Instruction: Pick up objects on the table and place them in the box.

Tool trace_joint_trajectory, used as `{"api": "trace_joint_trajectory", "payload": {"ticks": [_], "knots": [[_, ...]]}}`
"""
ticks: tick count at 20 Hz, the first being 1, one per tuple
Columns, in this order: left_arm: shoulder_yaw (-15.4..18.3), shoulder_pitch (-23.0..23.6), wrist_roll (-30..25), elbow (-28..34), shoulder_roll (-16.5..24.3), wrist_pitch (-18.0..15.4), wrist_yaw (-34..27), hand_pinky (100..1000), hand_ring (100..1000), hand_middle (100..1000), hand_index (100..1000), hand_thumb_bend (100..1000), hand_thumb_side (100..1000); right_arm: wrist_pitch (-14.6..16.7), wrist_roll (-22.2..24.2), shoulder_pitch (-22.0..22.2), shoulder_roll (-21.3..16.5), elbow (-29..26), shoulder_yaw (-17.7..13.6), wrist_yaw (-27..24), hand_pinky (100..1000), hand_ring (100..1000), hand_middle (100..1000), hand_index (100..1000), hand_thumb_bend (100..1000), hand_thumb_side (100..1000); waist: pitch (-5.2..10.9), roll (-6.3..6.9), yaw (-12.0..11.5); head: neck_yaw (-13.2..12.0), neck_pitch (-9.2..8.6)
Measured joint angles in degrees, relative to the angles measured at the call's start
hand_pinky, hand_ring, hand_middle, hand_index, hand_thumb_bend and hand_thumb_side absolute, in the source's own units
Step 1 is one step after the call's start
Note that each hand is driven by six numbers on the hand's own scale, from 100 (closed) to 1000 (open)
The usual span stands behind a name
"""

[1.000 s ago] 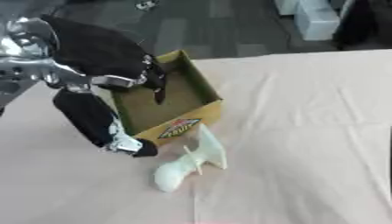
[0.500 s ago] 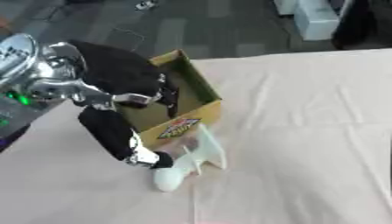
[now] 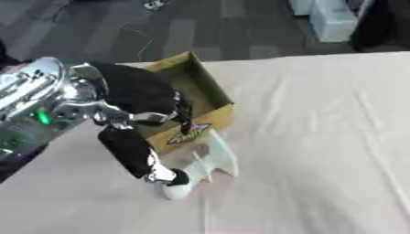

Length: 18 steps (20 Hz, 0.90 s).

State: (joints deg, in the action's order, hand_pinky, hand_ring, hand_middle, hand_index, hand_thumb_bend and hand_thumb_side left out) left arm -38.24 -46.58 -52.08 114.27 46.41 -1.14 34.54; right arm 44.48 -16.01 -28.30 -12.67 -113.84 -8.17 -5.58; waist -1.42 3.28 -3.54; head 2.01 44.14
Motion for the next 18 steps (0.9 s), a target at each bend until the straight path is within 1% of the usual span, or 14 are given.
{"api": "trace_joint_trajectory", "payload": {"ticks": [1,3,4,7,12,14,16,18], "knots": [[-0.2,0.0,0.0,0.0,0.0,0.2,0.3,248,604,732,790,412,963,0.0,0.0,0.0,0.0,0.0,0.0,0.0,683,581,585,713,100,906,0.00,0.00,0.0,0.0,0.00],[-1.0,0.2,0.0,0.0,-0.4,0.6,1.0,222,592,730,796,422,970,0.0,0.0,0.0,0.0,0.0,0.0,0.0,684,582,585,713,100,906,0.00,0.00,0.0,0.0,0.00],[-1.6,0.8,0.0,0.0,-0.5,0.9,1.5,226,593,730,794,418,970,0.0,0.0,0.0,0.0,0.0,0.0,0.0,684,582,585,713,100,906,-0.02,-0.01,0.1,0.0,0.00],[-3.6,2.3,0.0,0.0,-0.5,2.4,3.8,217,601,736,792,446,970,0.0,0.0,0.0,0.0,0.0,0.0,0.0,684,581,585,713,100,906,-0.12,-0.01,0.3,0.0,0.00],[-5.9,3.9,0.0,0.0,-0.5,4.3,7.8,267,618,736,788,457,969,0.0,0.0,-0.4,0.4,0.0,0.2,0.0,684,581,585,713,100,907,-0.22,-0.01,0.5,-0.1,0.00],[-6.4,4.1,0.0,0.0,-0.5,4.5,8.7,294,625,738,789,460,969,0.0,0.0,-0.5,0.4,0.0,0.3,0.0,684,581,585,713,100,907,-0.23,-0.01,0.6,-0.2,0.00],[-6.8,4.1,0.0,0.0,-0.5,4.6,9.4,296,627,738,789,463,970,0.0,0.0,-0.5,0.4,0.0,0.3,0.0,684,581,585,713,100,907,-0.23,-0.01,0.6,-0.6,0.00],[-7.2,4.1,0.0,0.0,-0.4,4.6,10.0,326,641,742,788,482,965,0.0,0.0,-0.5,0.4,0.0,0.3,0.0,683,581,585,713,100,907,-0.23,-0.01,0.6,-0.8,0.00]]}}
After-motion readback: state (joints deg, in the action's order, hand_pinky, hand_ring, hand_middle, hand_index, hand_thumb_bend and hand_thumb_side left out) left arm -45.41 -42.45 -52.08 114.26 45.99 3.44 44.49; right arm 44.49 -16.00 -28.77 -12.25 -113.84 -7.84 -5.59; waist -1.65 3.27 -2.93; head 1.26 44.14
